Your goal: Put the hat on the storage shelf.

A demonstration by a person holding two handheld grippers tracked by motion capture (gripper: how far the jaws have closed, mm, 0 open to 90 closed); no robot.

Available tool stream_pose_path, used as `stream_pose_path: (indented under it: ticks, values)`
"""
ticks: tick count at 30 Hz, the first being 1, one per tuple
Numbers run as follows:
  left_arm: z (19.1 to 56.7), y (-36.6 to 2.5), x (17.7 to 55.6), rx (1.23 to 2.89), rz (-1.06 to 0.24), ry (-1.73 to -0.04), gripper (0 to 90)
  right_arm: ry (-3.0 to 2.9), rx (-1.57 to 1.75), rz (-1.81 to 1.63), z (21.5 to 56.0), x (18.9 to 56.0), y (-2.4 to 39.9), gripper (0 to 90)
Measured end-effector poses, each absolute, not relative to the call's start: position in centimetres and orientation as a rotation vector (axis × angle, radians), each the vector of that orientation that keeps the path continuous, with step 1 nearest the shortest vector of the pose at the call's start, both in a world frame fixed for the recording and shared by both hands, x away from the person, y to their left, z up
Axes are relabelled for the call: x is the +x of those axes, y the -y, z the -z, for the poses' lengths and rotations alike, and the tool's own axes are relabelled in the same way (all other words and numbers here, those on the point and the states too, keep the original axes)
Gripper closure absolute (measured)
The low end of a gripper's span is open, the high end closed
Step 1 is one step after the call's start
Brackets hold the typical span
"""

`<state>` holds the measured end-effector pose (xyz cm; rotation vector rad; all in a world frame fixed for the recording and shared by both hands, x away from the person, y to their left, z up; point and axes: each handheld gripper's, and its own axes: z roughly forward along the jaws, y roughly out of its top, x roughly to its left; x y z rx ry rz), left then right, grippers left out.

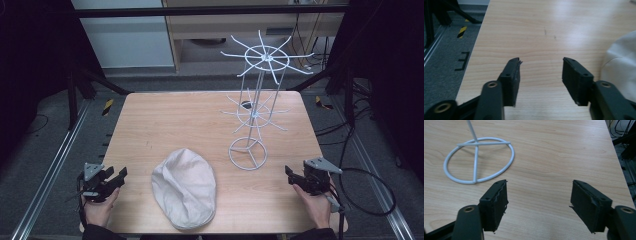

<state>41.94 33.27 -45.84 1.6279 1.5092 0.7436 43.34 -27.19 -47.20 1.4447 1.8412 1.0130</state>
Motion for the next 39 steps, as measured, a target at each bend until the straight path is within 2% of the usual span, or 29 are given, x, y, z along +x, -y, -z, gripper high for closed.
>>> stream_pose_path:
  ticks: [1,8,11,17,25,39]
  values:
    - [45.6,-33.1,41.7,1.624,-0.739,-1.5,52.1,-1.841,1.445,-1.013,47.2,43.3,27.2,31.2]
    - [44.8,-31.2,40.8,1.673,-0.627,-1.414,69.9,-1.847,1.421,-1.023,46.7,42.8,26.9,38.2]
    - [44.7,-30.1,40.5,1.72,-0.59,-1.385,80.3,-1.864,1.417,-1.011,46.7,42.8,26.7,41.8]
    - [45.0,-27.8,40.0,1.822,-0.539,-1.337,89.1,-1.872,1.417,-1.016,46.6,42.6,26.4,45.3]
    - [46.0,-25.0,40.1,1.949,-0.507,-1.269,90.0,-1.888,1.422,-1.02,46.6,42.6,26.4,48.0]
    - [47.3,-23.2,42.8,2.017,-0.525,-1.28,90.0,-1.898,1.389,-1.008,47.2,42.8,26.1,46.2]
